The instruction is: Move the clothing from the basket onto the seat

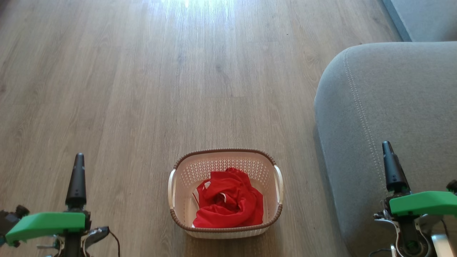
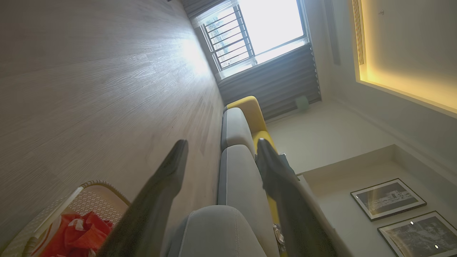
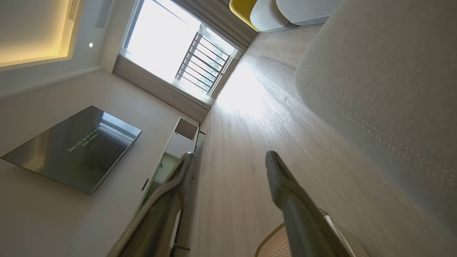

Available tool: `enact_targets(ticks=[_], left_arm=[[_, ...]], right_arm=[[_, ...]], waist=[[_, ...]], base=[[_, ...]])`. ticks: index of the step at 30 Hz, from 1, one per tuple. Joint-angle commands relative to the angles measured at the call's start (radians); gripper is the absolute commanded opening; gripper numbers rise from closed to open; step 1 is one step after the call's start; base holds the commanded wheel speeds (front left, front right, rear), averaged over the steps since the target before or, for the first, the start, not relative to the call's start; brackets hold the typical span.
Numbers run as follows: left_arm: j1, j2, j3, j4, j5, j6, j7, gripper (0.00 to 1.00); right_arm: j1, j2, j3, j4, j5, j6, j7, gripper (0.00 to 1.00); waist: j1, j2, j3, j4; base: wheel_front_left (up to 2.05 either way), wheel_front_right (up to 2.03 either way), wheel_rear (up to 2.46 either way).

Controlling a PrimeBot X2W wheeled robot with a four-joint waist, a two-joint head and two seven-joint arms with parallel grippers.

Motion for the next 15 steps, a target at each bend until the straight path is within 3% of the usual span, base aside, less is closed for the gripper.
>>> enact_targets(ticks=[1, 11, 15], left_arm=[[-0.058, 0.009, 0.02, -0.051, 0.022, 0.004, -0.008, 1.0], [-0.068, 0.01, -0.005, -0.167, 0.193, 0.095, -0.038, 1.0], [-0.067, 0.01, -0.05, -0.219, 0.314, 0.134, -0.052, 1.0]], right_arm=[[-0.047, -0.008, 0.006, -0.048, -0.031, 0.003, -0.014, 1.0], [-0.062, -0.008, 0.02, -0.11, -0.223, 0.004, -0.043, 1.0], [-0.07, -0.009, 0.04, -0.145, -0.343, 0.004, -0.058, 1.0]], waist=[[-0.0001, 0.0001, -0.001, 0.0], [-0.0001, 0.0001, -0.001, 0.003], [-0.0001, 0.0001, 0.0, 0.006]], base=[[0.0, 0.0, 0.0], [0.0, 0.0, 0.0], [0.0, 0.0, 0.0]])
